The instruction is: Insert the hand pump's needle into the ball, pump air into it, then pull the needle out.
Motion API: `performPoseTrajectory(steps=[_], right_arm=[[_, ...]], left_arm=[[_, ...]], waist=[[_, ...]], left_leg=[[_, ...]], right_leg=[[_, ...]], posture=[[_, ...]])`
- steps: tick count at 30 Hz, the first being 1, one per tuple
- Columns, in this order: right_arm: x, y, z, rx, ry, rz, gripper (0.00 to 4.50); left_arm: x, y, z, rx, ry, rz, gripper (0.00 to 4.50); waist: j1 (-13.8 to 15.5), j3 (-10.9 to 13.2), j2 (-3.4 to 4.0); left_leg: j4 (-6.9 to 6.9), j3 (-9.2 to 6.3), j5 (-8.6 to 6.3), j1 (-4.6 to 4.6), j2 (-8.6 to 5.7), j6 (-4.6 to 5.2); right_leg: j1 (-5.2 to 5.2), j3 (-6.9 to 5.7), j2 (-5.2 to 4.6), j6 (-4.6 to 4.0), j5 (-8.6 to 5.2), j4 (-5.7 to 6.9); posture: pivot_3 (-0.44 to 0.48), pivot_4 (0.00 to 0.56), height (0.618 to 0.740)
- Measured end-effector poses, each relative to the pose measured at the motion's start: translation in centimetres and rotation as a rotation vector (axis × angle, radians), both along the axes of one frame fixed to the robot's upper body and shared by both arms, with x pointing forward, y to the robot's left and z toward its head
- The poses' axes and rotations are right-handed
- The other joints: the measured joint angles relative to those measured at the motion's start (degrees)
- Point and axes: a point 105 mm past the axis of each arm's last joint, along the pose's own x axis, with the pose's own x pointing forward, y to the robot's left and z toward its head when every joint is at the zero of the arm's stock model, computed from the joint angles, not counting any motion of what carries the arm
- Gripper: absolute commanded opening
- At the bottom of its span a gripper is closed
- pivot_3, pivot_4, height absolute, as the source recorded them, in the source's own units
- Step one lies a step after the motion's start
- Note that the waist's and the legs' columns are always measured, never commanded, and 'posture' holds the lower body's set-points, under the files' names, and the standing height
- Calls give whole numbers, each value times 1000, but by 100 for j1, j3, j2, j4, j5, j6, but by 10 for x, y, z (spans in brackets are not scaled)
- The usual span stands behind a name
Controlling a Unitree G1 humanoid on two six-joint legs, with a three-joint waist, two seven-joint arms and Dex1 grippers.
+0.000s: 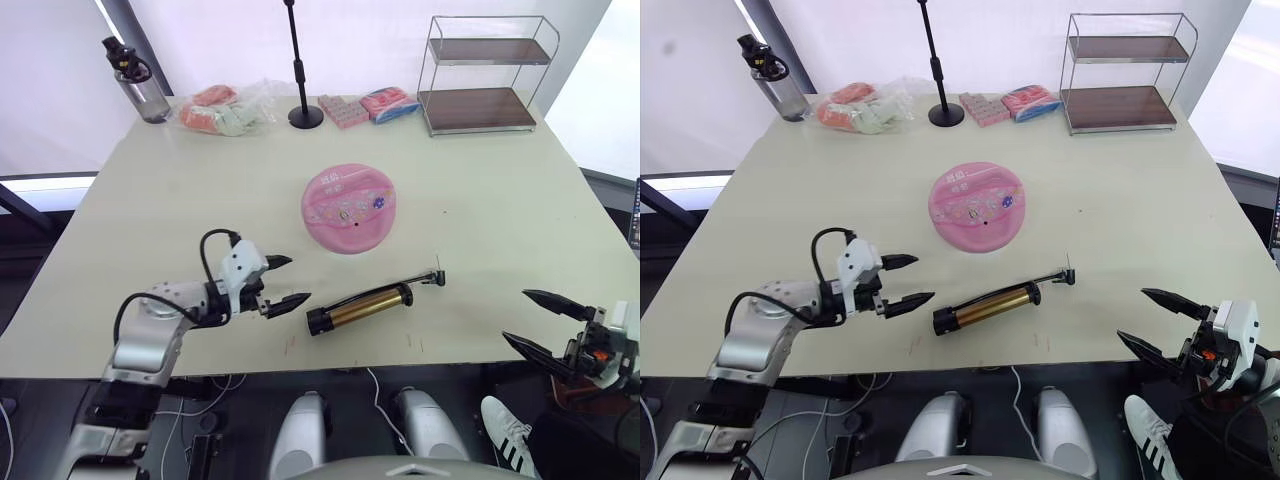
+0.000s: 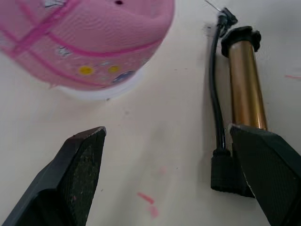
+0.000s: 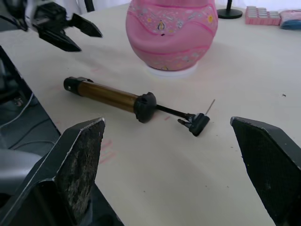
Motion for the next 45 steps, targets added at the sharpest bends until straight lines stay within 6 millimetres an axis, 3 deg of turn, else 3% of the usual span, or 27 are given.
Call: performPoseTrajectory(steps=[2, 3, 6, 7, 8, 23, 33, 39, 45], right_arm=[[0, 3, 3, 2, -3, 12, 4500], [0, 4, 5, 1, -8, 15, 4500], [0, 6, 8, 2, -13, 21, 4500], [0, 6, 8, 5, -13, 22, 4500], [0, 6, 8, 6, -11, 22, 4500], [-8, 1, 7, -1, -20, 9, 4500], [-13, -1, 5, -9, -25, 3, 4500], [-13, -1, 6, -9, -29, 3, 4500], [-14, -3, 5, -10, -25, 2, 4500]], left_arm=[[2, -6, -1, 21, 8, -34, 4434], [5, -11, -3, 41, 16, -63, 4209], [9, -18, -6, 59, 23, -88, 3423], [11, -21, -7, 66, 28, -100, 2748], [11, -25, -7, 67, 31, -116, 2538], [35, -98, -10, 74, 77, -235, 2538], [38, -131, -24, 150, 87, -245, 2538], [33, -142, -46, 218, 125, -263, 2538], [35, -152, -47, 223, 120, -276, 2538]], waist=[[-3, 0, 0], [0, 0, 0], [4, 0, -1], [2, 0, 0], [3, 0, -1], [24, 0, -1], [7, 1, -2], [29, 1, -2], [32, 0, -1]], left_leg=[[0, -2, 0, -1, 0, 0], [0, -1, 0, -2, 0, 0], [1, -3, 0, -3, 0, 0], [1, -3, 0, -3, 0, 0], [2, -4, 0, -4, 0, 0], [11, -9, 0, -7, -1, 0], [12, -11, 0, -7, -1, 0], [13, -13, 0, -8, -1, 0], [15, -13, 0, -7, -1, 0]], right_leg=[[0, 1, 1, 1, 0, 0], [0, 1, 2, 1, 1, 0], [0, 1, 3, 2, 1, -1], [0, 1, 3, 3, 1, -1], [0, 1, 4, 4, 2, 0], [2, 2, 10, 16, 9, 3], [2, 3, 13, 18, 10, 3], [2, 3, 13, 17, 10, 3], [4, 3, 13, 12, 7, 3]], posture=[[0, 150, 731], [0, 150, 731], [0, 150, 731], [0, 150, 731], [0, 150, 731], [0, 150, 731], [0, 150, 731], [0, 150, 731], [0, 150, 731]])
